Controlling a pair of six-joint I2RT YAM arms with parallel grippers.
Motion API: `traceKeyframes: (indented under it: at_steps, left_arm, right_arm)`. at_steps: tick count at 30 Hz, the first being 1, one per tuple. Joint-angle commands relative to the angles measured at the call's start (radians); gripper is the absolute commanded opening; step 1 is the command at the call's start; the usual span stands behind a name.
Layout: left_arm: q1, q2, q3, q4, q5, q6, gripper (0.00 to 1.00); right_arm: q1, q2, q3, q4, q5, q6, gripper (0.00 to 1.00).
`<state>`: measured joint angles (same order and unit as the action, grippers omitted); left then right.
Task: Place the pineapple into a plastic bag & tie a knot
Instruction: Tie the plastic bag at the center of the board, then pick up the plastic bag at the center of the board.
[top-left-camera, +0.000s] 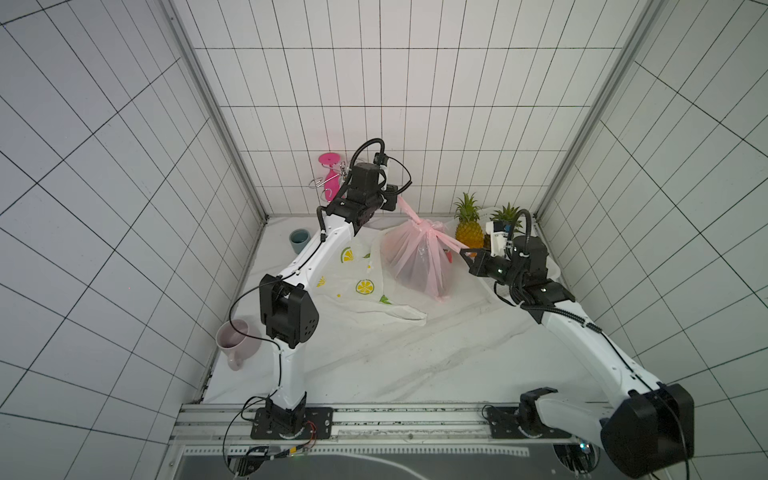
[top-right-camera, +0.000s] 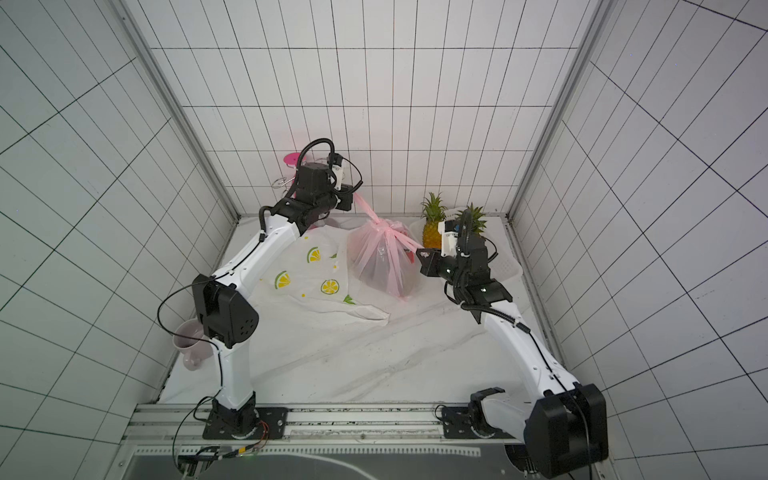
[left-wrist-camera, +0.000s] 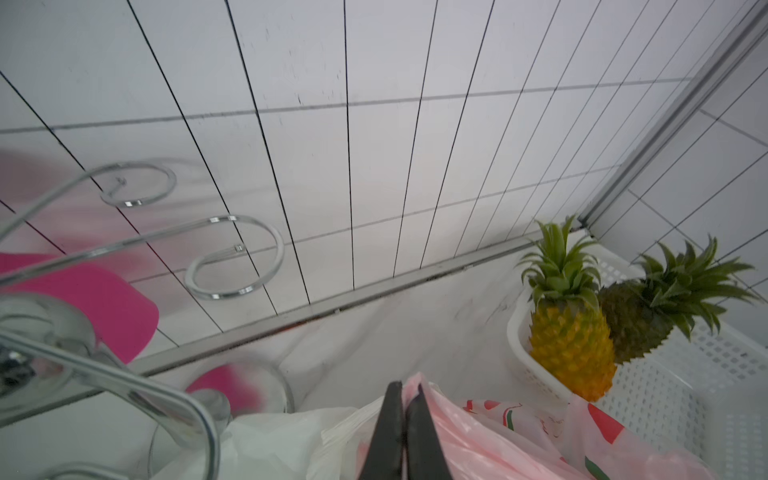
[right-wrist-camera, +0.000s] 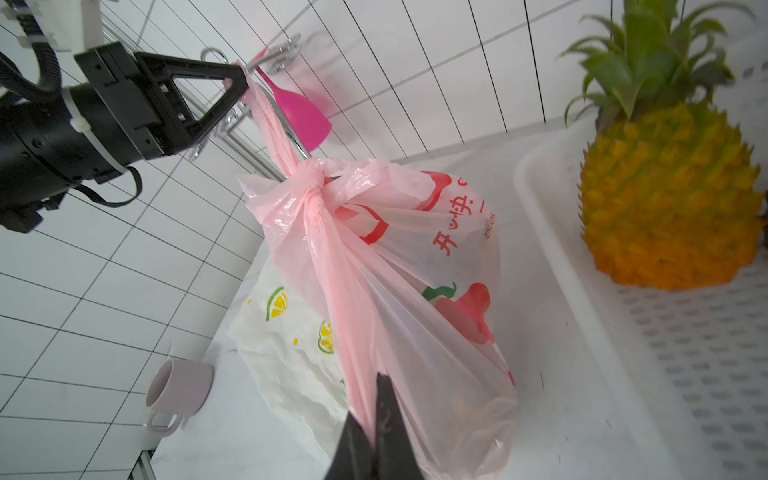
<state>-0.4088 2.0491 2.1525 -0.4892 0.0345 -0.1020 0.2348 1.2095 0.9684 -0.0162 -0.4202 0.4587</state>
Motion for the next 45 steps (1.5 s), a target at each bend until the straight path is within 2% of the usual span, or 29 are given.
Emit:
traceKeyframes:
  at_steps: [1, 2, 3, 5, 6, 8, 9, 10, 12, 14, 15, 16, 18, 22, 25, 30, 33, 35, 39, 45]
  left_arm:
    - [0.113, 0.040, 0.130, 0.183, -0.195, -0.018, 0.00]
    - [0.114, 0.056, 0.136, 0.185, -0.186, -0.021, 0.00]
    - [0.116, 0.073, 0.142, 0.179, -0.167, -0.031, 0.13]
    - [0.118, 0.089, 0.137, 0.143, -0.166, -0.058, 0.63]
    - [0.116, 0.086, 0.117, 0.124, -0.189, -0.077, 0.74]
    - [0.114, 0.041, 0.005, 0.133, -0.233, -0.115, 0.81]
    - [0.114, -0.003, -0.086, 0.163, -0.247, -0.139, 0.82]
    - [0.114, -0.049, -0.167, 0.198, -0.255, -0.155, 0.87]
    - [0.102, -0.181, -0.414, 0.302, -0.287, -0.188, 0.88]
    - [0.069, -0.305, -0.630, 0.394, -0.325, -0.195, 0.87]
    - [0.048, -0.362, -0.730, 0.425, -0.333, -0.204, 0.86]
    - [0.022, -0.406, -0.812, 0.457, -0.327, -0.209, 0.84]
    - [-0.043, -0.439, -0.910, 0.463, -0.325, -0.196, 0.84]
    - [-0.145, -0.388, -0.982, 0.408, -0.342, -0.226, 0.84]
    - [-0.162, -0.349, -1.004, 0.339, -0.338, -0.263, 0.82]
    - [-0.172, -0.362, -1.009, 0.341, -0.356, -0.174, 0.83]
    - [-0.173, -0.385, -0.963, 0.343, -0.462, -0.106, 0.84]
    - [-0.161, -0.393, -0.930, 0.353, -0.492, -0.052, 0.84]
    - [-0.139, -0.410, -0.871, 0.328, -0.465, -0.005, 0.84]
    - [-0.166, -0.505, -0.894, 0.350, -0.414, 0.018, 0.84]
  right_arm:
    - [-0.043, 0.065, 0.157, -0.055, 0.027, -0.015, 0.00]
    - [-0.043, 0.096, 0.171, -0.042, 0.034, -0.004, 0.00]
    - [-0.044, 0.126, 0.178, -0.017, 0.032, 0.006, 0.00]
    - [-0.049, 0.182, 0.184, 0.021, 0.015, 0.026, 0.00]
    - [-0.051, 0.208, 0.185, 0.041, 0.002, 0.033, 0.00]
    - [-0.055, 0.262, 0.191, 0.078, -0.025, 0.048, 0.00]
    - [-0.059, 0.289, 0.198, 0.089, -0.037, 0.054, 0.00]
    - [-0.060, 0.311, 0.207, 0.094, -0.044, 0.058, 0.00]
    - [-0.069, 0.345, 0.230, 0.094, -0.058, 0.069, 0.37]
    - [-0.075, 0.347, 0.236, 0.095, -0.052, 0.075, 0.58]
    - [-0.076, 0.338, 0.232, 0.094, -0.045, 0.073, 0.65]
    - [-0.077, 0.323, 0.226, 0.095, -0.037, 0.065, 0.68]
    - [-0.075, 0.295, 0.204, 0.099, -0.041, 0.053, 0.68]
    - [-0.070, 0.217, 0.116, 0.105, -0.047, 0.049, 0.67]
    - [-0.055, 0.151, 0.039, 0.102, -0.035, 0.034, 0.67]
    - [-0.027, 0.103, -0.055, 0.110, -0.035, 0.013, 0.68]
    - [-0.024, 0.124, -0.061, 0.121, -0.051, 0.018, 0.68]
    - [-0.020, 0.140, -0.047, 0.123, -0.068, 0.021, 0.67]
    - [0.000, 0.159, -0.026, 0.136, -0.075, 0.021, 0.67]
    - [0.048, 0.204, 0.012, 0.144, -0.082, 0.014, 0.65]
